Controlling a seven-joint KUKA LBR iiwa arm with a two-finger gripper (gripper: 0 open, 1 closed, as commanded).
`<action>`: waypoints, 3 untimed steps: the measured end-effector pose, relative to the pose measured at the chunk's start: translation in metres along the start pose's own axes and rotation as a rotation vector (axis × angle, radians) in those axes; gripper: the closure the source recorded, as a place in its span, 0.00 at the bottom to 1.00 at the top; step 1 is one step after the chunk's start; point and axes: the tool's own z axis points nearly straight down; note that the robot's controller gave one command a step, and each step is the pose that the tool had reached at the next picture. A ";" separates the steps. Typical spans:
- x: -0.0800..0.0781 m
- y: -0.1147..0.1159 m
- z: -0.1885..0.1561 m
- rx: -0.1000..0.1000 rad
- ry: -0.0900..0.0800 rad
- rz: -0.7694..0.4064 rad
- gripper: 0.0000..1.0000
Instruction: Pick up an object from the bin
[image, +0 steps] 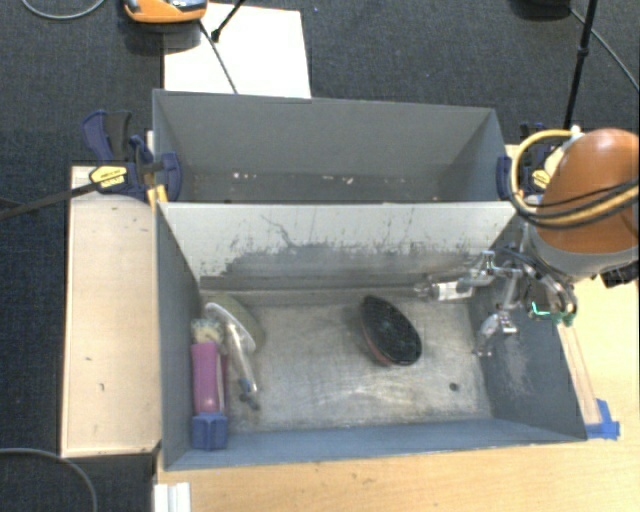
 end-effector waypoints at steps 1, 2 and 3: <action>0.027 0.082 0.064 -0.002 -0.005 -0.265 0.00; 0.014 0.138 0.099 0.004 -0.009 -0.426 0.00; 0.013 0.138 0.098 0.004 -0.014 -0.428 1.00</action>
Offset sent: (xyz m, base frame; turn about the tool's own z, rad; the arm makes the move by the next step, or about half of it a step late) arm -0.0264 0.0795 -0.0628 -0.2649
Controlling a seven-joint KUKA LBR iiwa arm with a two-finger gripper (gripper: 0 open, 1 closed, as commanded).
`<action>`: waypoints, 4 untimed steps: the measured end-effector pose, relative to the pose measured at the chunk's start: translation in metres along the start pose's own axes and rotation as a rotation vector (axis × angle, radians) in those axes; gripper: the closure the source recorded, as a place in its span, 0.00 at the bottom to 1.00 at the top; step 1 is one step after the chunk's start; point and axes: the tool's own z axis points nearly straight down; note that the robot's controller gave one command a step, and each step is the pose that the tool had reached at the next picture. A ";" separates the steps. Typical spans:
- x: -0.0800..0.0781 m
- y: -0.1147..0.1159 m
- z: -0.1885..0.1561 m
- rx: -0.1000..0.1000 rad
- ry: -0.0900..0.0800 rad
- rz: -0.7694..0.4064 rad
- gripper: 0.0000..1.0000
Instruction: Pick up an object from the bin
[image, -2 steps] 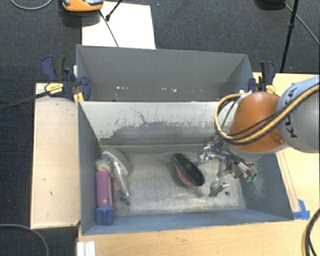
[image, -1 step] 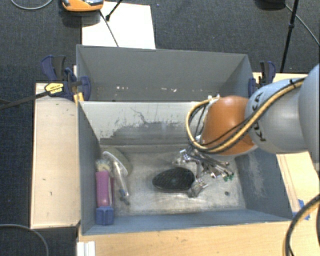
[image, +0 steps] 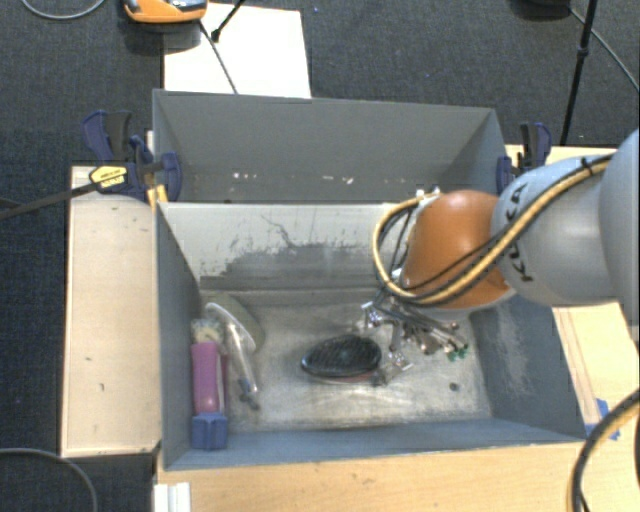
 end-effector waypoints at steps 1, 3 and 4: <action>0.019 -0.025 -0.205 0.000 0.000 -0.407 1.00; 0.005 0.012 -0.095 -0.005 0.007 -0.033 0.00; -0.038 0.010 -0.050 -0.005 0.005 -0.111 0.00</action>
Offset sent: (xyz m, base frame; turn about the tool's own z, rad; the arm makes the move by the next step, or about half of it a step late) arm -0.0113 -0.0299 0.2010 -0.4092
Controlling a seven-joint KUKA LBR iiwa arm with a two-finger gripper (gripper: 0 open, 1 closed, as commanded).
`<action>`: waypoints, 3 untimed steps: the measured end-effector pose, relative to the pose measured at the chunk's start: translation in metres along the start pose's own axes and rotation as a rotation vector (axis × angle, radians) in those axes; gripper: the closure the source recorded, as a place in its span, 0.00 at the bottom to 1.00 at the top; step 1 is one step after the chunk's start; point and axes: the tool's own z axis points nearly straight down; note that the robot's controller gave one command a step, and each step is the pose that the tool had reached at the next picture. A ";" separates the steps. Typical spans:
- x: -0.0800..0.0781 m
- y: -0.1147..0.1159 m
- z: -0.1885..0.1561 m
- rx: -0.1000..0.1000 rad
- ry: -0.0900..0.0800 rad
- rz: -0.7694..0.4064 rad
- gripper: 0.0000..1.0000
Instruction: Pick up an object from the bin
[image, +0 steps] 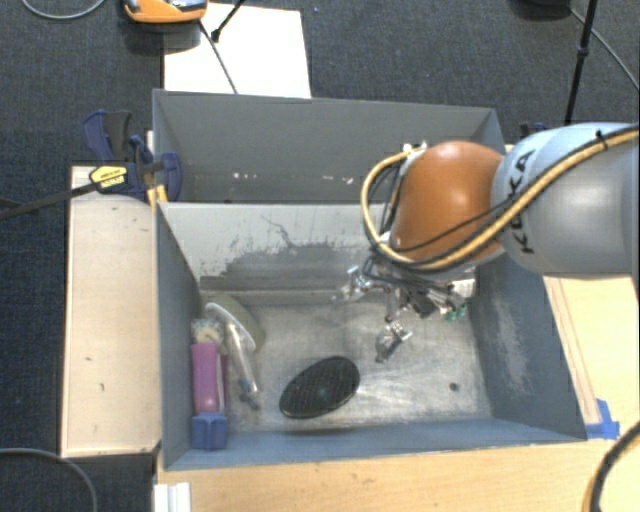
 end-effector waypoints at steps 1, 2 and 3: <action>0.055 0.070 0.052 0.006 -0.011 -0.062 0.00; 0.055 0.069 0.051 0.003 -0.008 -0.061 1.00; 0.009 0.053 -0.136 0.005 -0.007 -0.312 1.00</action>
Offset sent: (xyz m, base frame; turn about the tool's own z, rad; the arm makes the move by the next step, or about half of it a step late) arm -0.0857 0.0309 -0.0549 -0.0581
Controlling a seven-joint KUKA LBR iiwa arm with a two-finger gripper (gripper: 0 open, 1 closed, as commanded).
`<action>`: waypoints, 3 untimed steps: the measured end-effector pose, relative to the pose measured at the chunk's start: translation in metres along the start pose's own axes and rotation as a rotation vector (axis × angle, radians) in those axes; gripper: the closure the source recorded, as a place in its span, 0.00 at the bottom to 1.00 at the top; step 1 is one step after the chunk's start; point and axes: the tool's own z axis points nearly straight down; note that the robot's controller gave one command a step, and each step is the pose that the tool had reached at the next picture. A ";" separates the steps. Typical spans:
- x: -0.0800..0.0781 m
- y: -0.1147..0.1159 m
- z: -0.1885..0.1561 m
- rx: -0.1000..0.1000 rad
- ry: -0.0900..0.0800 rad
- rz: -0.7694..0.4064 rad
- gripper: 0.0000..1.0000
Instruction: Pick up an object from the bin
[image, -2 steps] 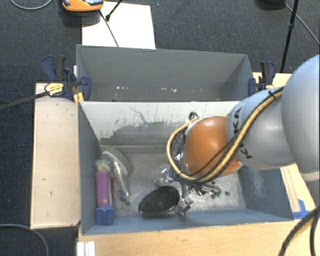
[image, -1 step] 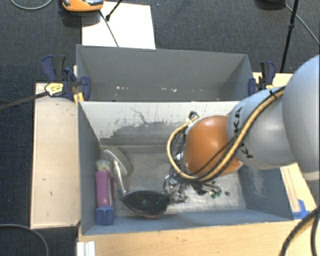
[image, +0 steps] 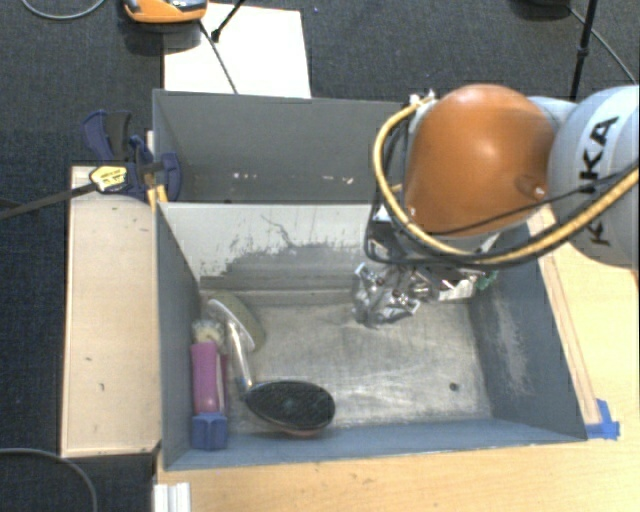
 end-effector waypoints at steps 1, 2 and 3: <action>-0.003 0.000 0.117 -0.010 0.013 0.131 1.00; -0.004 -0.001 0.113 -0.006 0.007 0.131 0.00; -0.001 0.061 0.107 -0.010 0.009 0.174 0.00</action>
Offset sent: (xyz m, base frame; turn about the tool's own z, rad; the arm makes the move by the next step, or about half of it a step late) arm 0.0041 0.0020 -0.1133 0.1302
